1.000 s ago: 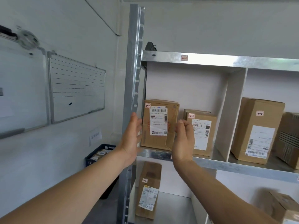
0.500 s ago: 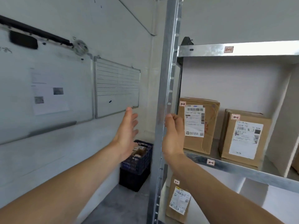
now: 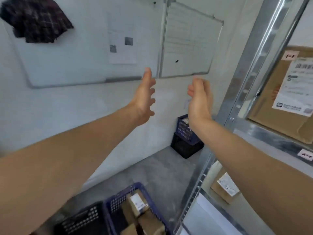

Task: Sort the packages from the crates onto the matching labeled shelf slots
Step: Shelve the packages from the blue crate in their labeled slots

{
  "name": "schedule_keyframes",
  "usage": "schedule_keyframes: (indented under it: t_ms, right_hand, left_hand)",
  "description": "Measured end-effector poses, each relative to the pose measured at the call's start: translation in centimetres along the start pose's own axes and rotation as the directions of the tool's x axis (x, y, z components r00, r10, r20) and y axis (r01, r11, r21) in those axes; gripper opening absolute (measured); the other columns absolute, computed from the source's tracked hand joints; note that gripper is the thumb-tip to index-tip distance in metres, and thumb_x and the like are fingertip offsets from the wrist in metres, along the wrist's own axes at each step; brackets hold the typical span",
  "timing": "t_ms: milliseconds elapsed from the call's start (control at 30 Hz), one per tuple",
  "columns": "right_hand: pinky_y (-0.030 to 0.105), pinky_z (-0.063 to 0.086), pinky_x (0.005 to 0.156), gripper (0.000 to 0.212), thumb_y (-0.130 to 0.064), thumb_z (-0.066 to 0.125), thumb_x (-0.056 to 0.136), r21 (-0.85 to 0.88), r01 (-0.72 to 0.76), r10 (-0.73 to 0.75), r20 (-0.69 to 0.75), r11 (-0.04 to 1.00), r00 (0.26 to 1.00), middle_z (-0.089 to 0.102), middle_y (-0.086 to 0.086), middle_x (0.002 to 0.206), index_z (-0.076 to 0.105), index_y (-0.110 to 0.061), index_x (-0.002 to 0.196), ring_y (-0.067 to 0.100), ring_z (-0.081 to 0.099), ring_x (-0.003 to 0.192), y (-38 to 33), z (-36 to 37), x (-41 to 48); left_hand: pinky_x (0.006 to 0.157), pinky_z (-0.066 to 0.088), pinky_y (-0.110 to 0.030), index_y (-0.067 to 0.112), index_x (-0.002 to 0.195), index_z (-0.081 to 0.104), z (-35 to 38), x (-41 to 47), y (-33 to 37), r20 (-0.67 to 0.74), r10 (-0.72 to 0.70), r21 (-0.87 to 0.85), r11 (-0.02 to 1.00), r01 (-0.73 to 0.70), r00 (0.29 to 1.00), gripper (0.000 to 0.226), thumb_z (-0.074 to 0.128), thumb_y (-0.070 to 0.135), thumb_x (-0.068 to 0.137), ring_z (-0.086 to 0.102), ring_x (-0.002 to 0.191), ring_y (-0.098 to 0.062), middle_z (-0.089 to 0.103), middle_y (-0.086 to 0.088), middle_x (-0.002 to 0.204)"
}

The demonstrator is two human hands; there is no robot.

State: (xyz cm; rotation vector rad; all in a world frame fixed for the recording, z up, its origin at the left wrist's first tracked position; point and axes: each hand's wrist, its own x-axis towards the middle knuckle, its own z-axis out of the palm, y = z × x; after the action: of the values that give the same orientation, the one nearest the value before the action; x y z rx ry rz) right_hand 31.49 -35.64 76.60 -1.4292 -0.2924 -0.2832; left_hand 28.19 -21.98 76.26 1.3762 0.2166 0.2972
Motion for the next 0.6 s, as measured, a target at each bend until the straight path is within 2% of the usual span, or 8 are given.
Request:
schedule_keyframes:
  t_ms: [100, 267, 600]
  right_hand:
    - [0.022, 0.042, 0.077, 0.017, -0.037, 0.052, 0.106, -0.008, -0.064, 0.065, 0.057, 0.998, 0.996, 0.06, -0.006, 0.097, 0.055, -0.027, 0.092, 0.008, 0.058, 0.091, 3.4, 2.0, -0.5]
    - [0.026, 0.041, 0.077, 0.023, -0.051, 0.053, 0.096, -0.038, -0.151, 0.154, 0.131, 0.988, 0.979, 0.062, -0.002, 0.105, 0.054, -0.029, 0.089, 0.013, 0.058, 0.097, 8.0, 6.2, -0.7]
    - [0.026, 0.043, 0.082, 0.015, -0.045, 0.053, 0.103, -0.162, -0.269, 0.301, 0.233, 0.95, 0.925, 0.065, -0.001, 0.118, 0.055, -0.033, 0.095, 0.013, 0.062, 0.109, 16.9, 13.2, -0.1]
  left_hand:
    - [0.117, 0.014, -0.067, 0.03, 0.159, 0.028, -3.2, 0.3, -2.4, -0.068, -0.04, -0.017, 0.999, 0.039, 0.997, 0.086, 0.022, 0.082, 0.09, 0.02, 0.153, -0.033, 0.02, -0.003, 0.167]
    - [0.118, 0.013, -0.067, 0.031, 0.158, 0.028, -8.1, 1.3, -5.8, -0.149, -0.115, -0.059, 0.992, 0.107, 0.982, 0.085, 0.023, 0.082, 0.091, 0.02, 0.153, -0.033, 0.019, -0.002, 0.167]
    - [0.119, 0.011, -0.068, 0.03, 0.159, 0.026, -16.4, 5.7, -12.6, -0.237, -0.256, -0.153, 0.963, 0.224, 0.937, 0.089, 0.024, 0.084, 0.089, 0.018, 0.154, -0.032, 0.017, -0.002, 0.168]
